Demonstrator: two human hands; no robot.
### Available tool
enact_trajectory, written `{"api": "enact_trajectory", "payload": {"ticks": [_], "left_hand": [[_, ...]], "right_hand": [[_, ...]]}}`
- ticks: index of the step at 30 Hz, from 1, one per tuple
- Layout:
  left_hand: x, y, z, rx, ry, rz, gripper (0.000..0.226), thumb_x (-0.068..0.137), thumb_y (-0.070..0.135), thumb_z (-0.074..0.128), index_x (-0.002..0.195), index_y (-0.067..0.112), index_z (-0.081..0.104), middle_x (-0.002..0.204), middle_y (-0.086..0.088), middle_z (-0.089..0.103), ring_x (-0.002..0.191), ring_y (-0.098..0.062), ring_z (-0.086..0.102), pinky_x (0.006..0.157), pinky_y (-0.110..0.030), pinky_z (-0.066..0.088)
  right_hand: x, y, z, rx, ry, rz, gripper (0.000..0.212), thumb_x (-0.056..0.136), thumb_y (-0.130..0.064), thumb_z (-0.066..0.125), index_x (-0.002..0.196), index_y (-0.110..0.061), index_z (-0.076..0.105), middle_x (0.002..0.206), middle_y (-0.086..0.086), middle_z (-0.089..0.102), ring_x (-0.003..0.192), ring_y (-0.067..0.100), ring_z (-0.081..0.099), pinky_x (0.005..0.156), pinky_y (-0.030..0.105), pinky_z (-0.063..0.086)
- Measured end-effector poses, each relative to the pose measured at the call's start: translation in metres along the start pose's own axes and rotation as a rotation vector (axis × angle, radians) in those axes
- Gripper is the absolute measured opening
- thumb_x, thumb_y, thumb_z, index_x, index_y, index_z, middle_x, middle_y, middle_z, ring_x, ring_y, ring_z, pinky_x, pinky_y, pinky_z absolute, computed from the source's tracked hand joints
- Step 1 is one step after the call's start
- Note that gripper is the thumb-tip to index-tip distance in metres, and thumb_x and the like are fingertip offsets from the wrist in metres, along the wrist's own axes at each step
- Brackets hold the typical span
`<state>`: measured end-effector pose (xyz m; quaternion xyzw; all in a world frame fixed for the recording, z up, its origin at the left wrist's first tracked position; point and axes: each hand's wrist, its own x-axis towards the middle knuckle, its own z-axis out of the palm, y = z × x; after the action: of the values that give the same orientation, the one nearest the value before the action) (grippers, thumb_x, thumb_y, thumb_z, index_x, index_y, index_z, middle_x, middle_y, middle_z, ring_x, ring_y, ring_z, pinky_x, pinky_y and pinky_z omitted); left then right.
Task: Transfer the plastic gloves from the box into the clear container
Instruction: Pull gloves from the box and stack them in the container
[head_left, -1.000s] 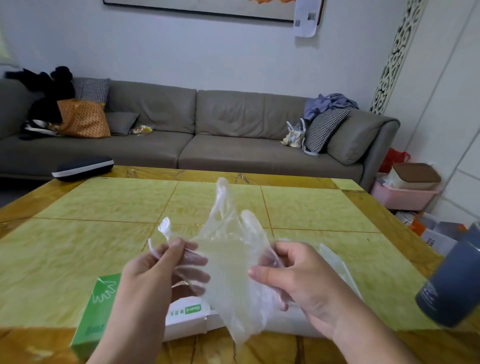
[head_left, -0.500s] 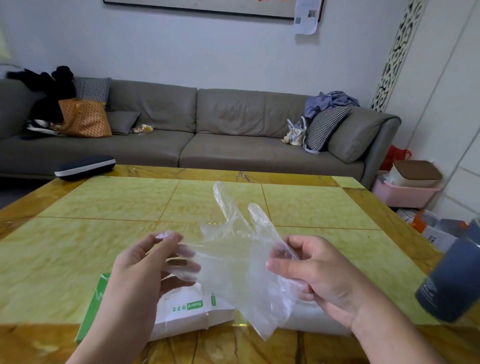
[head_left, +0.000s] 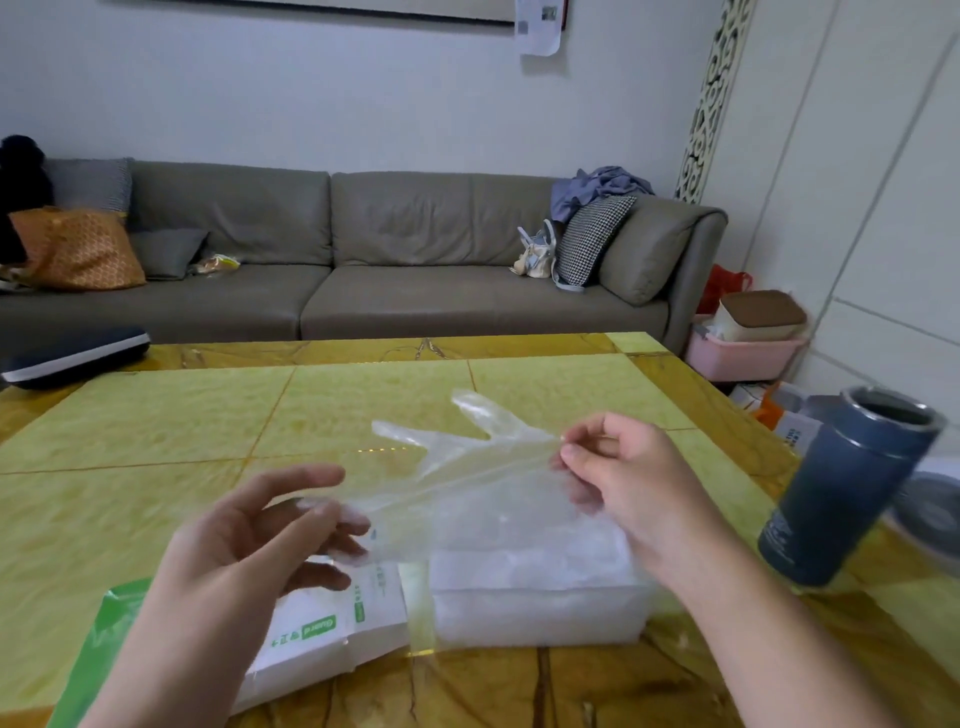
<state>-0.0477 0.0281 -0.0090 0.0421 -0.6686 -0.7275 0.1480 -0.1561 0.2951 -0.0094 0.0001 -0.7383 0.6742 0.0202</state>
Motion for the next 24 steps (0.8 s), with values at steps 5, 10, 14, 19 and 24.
{"api": "enact_trajectory", "payload": {"ticks": [5,10,14,19,24], "left_hand": [[-0.003,0.010,0.027,0.788,-0.036,0.578,0.020,0.087,0.039,0.066,0.107,0.039,0.066,0.092,0.013,0.059,0.090,-0.009,0.059,0.076,-0.011,0.044],[0.023,-0.015,0.103,1.127,-0.382,0.442,0.021,0.101,0.033,0.051,0.119,0.040,0.060,0.111,0.024,0.054,0.094,0.000,0.059,0.079,-0.022,0.053],[0.050,-0.037,0.121,1.388,-0.616,0.139,0.037,0.094,0.052,0.061,0.128,0.041,0.054,0.116,0.016,0.061,0.098,-0.012,0.064,0.088,-0.036,0.056],[0.059,-0.054,0.132,1.408,-0.689,-0.025,0.042,0.088,0.066,0.062,0.124,0.045,0.057,0.112,0.016,0.065,0.098,-0.011,0.066,0.091,-0.037,0.056],[0.064,-0.057,0.137,1.364,-0.657,-0.109,0.045,0.071,0.071,0.071,0.107,0.047,0.063,0.099,0.013,0.068,0.085,-0.007,0.067,0.084,-0.035,0.058]], "right_hand": [[0.015,0.007,-0.026,-0.273,-0.014,0.014,0.011,0.099,0.002,0.062,0.093,-0.005,0.066,0.074,0.004,0.077,0.046,0.006,0.055,0.047,0.020,0.046],[0.019,0.016,-0.031,-0.591,-0.056,-0.057,0.012,0.098,-0.013,0.065,0.089,-0.022,0.067,0.077,-0.008,0.077,0.056,0.000,0.063,0.055,0.022,0.047],[0.019,0.020,-0.030,-0.810,0.006,-0.127,0.021,0.098,-0.008,0.064,0.083,-0.023,0.064,0.081,-0.006,0.070,0.074,0.011,0.068,0.059,0.025,0.053],[0.011,0.014,-0.026,-1.081,0.038,-0.172,0.024,0.091,0.003,0.057,0.095,-0.021,0.057,0.097,-0.003,0.060,0.079,0.020,0.062,0.066,0.039,0.058],[-0.011,-0.009,-0.009,-1.044,-0.111,-0.293,0.025,0.086,0.003,0.058,0.098,-0.018,0.063,0.105,-0.002,0.058,0.094,0.022,0.059,0.078,0.039,0.057]]}}
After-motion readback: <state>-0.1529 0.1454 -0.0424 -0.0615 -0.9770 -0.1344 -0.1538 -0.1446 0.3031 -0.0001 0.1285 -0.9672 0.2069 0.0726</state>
